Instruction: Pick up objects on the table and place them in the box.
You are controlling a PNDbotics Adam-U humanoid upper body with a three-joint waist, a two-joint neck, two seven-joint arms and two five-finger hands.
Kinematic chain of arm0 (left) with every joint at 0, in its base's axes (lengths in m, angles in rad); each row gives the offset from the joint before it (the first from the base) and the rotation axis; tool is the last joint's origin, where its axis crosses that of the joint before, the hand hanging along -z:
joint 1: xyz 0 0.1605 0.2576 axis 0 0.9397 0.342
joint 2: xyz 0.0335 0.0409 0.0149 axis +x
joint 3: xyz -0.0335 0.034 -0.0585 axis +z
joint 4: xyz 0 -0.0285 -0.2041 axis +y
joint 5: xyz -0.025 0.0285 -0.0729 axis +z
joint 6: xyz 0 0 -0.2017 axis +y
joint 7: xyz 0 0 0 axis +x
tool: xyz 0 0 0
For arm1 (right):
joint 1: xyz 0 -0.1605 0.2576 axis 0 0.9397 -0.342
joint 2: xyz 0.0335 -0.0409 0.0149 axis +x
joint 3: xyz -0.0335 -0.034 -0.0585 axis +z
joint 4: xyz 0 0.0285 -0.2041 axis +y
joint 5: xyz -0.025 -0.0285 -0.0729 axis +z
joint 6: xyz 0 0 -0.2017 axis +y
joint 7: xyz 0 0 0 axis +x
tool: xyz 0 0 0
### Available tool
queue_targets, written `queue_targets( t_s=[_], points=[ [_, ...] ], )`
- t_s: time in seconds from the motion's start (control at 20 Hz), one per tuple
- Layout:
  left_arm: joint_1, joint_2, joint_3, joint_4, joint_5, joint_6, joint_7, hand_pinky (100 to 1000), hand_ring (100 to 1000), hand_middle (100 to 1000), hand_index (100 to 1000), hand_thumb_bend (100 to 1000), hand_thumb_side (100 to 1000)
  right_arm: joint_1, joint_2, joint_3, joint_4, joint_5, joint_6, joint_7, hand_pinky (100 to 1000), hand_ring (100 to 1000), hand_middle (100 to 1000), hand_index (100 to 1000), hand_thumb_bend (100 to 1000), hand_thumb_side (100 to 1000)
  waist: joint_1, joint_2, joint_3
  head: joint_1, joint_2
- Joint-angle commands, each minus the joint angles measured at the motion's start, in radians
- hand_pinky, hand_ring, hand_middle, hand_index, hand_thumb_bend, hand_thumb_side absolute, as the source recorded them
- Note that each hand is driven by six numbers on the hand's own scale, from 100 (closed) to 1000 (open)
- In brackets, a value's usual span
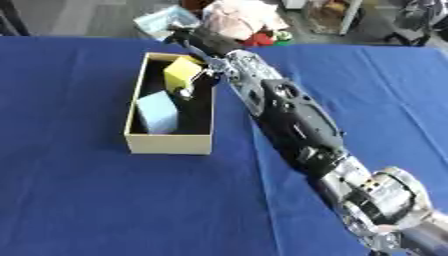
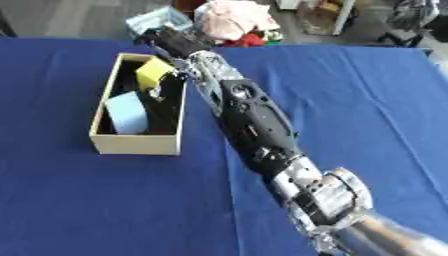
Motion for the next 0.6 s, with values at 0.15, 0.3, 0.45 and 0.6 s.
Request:
queue_targets(
  t_s=[0.15,0.3,0.45,0.6],
  points=[
    [0.006,0.018,0.024,-0.009,-0.011,-0.002,0.018,553,571,587,798,467,331,0.018,-0.122,0.053,-0.199,-0.244,-0.051,0.003,709,743,809,897,469,208,0.013,-0.030,-0.030,0.030,0.001],
    [0.012,0.018,0.029,-0.005,-0.019,-0.004,0.024,553,571,588,798,485,350,0.072,-0.189,0.078,-0.357,-0.402,-0.038,0.021,703,737,803,893,436,224,0.015,-0.034,-0.047,0.041,0.003],
    [0.017,0.017,0.032,-0.002,-0.028,-0.005,0.028,553,571,588,798,515,381,0.139,-0.241,0.081,-0.516,-0.504,-0.008,0.029,698,732,795,888,402,234,0.018,-0.035,-0.059,0.048,0.004],
    [0.023,0.017,0.035,-0.001,-0.035,-0.007,0.033,552,571,588,798,545,413,0.202,-0.268,0.066,-0.627,-0.568,0.029,0.019,688,722,787,882,375,249,0.022,-0.036,-0.069,0.051,0.004]
  ],
)
